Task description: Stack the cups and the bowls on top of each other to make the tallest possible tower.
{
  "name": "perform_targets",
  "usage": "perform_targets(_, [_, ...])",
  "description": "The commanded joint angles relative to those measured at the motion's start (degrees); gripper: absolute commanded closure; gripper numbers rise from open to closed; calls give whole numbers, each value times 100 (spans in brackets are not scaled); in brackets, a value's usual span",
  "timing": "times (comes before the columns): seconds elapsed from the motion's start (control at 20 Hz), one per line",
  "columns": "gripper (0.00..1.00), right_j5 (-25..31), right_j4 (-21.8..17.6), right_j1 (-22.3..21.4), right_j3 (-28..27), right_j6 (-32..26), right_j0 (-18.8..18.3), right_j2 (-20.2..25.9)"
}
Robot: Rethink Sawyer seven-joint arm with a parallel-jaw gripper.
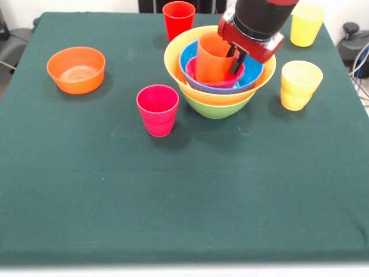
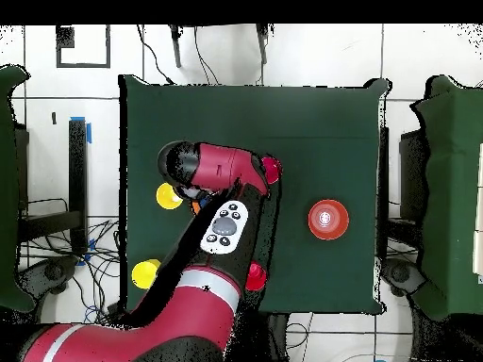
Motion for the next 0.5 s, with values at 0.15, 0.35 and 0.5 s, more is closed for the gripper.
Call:
perform_targets(0.15, [100, -19, 87, 468, -37, 1286, 109, 243])
perform_targets(0.35, [100, -5, 93, 501, -70, 1303, 160, 189])
perform_targets(0.5, [100, -8, 138, 487, -47, 1303, 180, 193])
